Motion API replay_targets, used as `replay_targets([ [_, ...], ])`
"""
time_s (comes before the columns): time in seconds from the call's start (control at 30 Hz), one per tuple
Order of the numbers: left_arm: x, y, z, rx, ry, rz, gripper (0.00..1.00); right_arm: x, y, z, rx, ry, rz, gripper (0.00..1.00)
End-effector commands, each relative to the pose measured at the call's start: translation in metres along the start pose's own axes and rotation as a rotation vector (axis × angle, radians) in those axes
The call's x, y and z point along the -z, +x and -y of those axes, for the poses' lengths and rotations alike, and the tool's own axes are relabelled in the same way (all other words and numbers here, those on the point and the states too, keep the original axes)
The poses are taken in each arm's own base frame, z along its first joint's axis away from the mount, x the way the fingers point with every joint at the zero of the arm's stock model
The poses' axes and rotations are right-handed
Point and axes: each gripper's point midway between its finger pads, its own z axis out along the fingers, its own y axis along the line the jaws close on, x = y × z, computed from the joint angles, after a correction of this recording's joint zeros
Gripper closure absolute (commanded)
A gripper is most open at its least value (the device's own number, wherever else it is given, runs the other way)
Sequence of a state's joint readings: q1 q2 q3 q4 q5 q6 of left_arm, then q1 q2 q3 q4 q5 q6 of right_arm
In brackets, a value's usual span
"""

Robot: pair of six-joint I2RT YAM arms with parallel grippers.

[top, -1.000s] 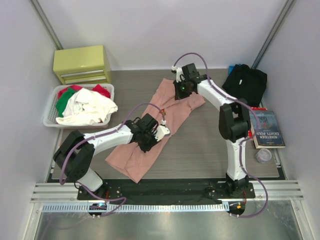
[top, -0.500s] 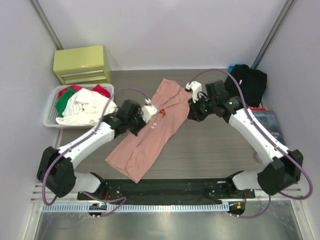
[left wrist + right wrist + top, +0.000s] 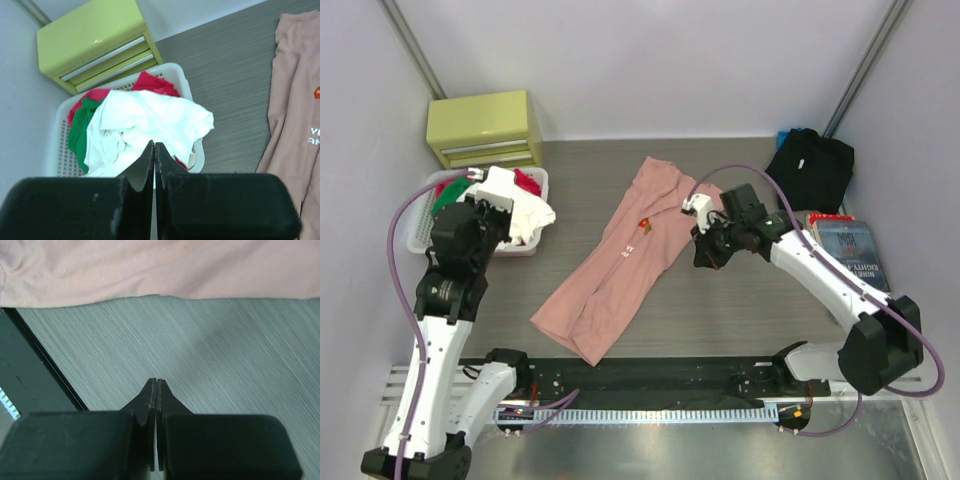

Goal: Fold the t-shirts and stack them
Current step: Rotate the tshirt 90 degrees

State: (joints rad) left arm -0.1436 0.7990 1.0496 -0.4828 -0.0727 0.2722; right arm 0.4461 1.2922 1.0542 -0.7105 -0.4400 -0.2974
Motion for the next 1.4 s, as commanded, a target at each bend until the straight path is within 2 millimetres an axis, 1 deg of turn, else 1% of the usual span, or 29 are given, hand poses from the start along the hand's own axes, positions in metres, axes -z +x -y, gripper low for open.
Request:
replay_targets([
  [0.0,0.013,0.027,-0.012,0.039,-0.083,-0.058,1.00,-0.024,-0.014,-0.015,0.114,-0.027,-0.012,0.99],
  [0.03,0.016,0.029,-0.019,0.044,-0.113,-0.061,1.00,-0.034,-0.011,-0.019,0.128,-0.038,-0.037,0.99],
  [0.07,0.020,0.033,-0.023,0.042,-0.139,-0.064,1.00,-0.040,-0.016,-0.027,0.158,-0.050,-0.038,0.99],
  [0.1,0.022,0.037,-0.028,0.025,-0.159,-0.071,1.00,-0.045,-0.017,-0.031,0.176,-0.051,-0.052,0.99],
  [0.13,0.022,0.041,-0.032,0.021,-0.179,-0.078,1.00,-0.055,-0.015,-0.033,0.183,-0.064,-0.079,0.99],
  [0.17,0.022,0.047,-0.032,0.014,-0.185,-0.087,1.00,-0.059,-0.024,-0.045,0.220,-0.084,-0.075,0.99],
  [0.2,0.021,0.050,-0.031,0.009,-0.185,-0.094,1.00,-0.063,-0.027,-0.050,0.236,-0.092,-0.079,0.99],
  [0.23,0.021,0.052,-0.031,0.011,-0.185,-0.099,1.00,-0.074,-0.025,-0.054,0.249,-0.108,-0.104,0.99],
  [0.27,0.021,0.055,-0.029,0.012,-0.179,-0.105,1.00,-0.078,-0.035,-0.069,0.288,-0.129,-0.095,0.99],
  [0.33,0.022,0.055,-0.030,0.023,-0.184,-0.101,1.00,-0.090,-0.039,-0.081,0.327,-0.146,-0.109,0.99],
  [0.37,0.023,0.055,-0.032,0.026,-0.189,-0.100,1.00,-0.100,-0.045,-0.087,0.342,-0.160,-0.117,0.99],
  [0.4,0.024,0.055,-0.035,0.027,-0.200,-0.100,1.00,-0.106,-0.045,-0.101,0.370,-0.184,-0.125,0.99],
  [0.47,0.026,0.053,-0.037,0.022,-0.207,-0.097,0.99,-0.120,-0.051,-0.113,0.396,-0.207,-0.133,0.99],
  [0.5,0.026,0.053,-0.038,0.020,-0.209,-0.097,1.00,-0.124,-0.051,-0.128,0.426,-0.232,-0.135,0.99],
  [0.53,0.027,0.053,-0.039,0.014,-0.215,-0.098,1.00,-0.129,-0.052,-0.135,0.436,-0.248,-0.133,0.99],
  [0.57,0.027,0.054,-0.040,0.013,-0.222,-0.100,1.00,-0.131,-0.059,-0.143,0.444,-0.260,-0.119,0.99],
  [0.6,0.028,0.054,-0.041,0.012,-0.227,-0.099,1.00,-0.138,-0.055,-0.149,0.444,-0.277,-0.132,0.99],
  [0.63,0.029,0.054,-0.042,0.009,-0.232,-0.098,1.00,-0.140,-0.060,-0.160,0.450,-0.305,-0.117,0.99],
  [0.67,0.029,0.053,-0.043,0.016,-0.235,-0.095,1.00,-0.143,-0.060,-0.163,0.443,-0.315,-0.120,0.99],
  [0.73,0.029,0.054,-0.040,0.031,-0.221,-0.089,1.00,-0.156,-0.052,-0.170,0.454,-0.331,-0.145,0.99],
  [0.83,0.028,0.059,-0.033,0.083,-0.201,-0.091,1.00,-0.172,-0.043,-0.172,0.471,-0.328,-0.169,0.99],
  [0.9,0.027,0.060,-0.008,0.139,-0.079,-0.080,1.00,-0.180,-0.042,-0.169,0.478,-0.310,-0.173,0.99],
  [0.93,0.027,0.067,0.001,0.162,-0.043,-0.097,1.00,-0.186,-0.041,-0.166,0.482,-0.303,-0.175,0.99],
  [0.97,0.030,0.070,0.018,0.191,0.035,-0.100,1.00,-0.188,-0.041,-0.167,0.479,-0.308,-0.177,0.99],
  [1.03,0.032,0.083,0.021,0.197,0.030,-0.128,1.00,-0.194,-0.043,-0.172,0.463,-0.325,-0.177,0.99],
  [1.13,0.039,0.089,0.012,0.154,-0.022,-0.125,1.00,-0.198,-0.045,-0.179,0.467,-0.346,-0.176,0.99],
  [1.2,0.042,0.093,0.008,0.132,-0.043,-0.142,1.00,-0.203,-0.042,-0.182,0.469,-0.358,-0.185,0.99],
  [1.23,0.043,0.091,0.006,0.131,-0.047,-0.138,1.00,-0.204,-0.046,-0.185,0.463,-0.361,-0.178,0.99],
  [1.37,0.040,0.087,0.006,0.133,-0.045,-0.128,1.00,-0.207,-0.035,-0.186,0.446,-0.384,-0.205,0.99],
])
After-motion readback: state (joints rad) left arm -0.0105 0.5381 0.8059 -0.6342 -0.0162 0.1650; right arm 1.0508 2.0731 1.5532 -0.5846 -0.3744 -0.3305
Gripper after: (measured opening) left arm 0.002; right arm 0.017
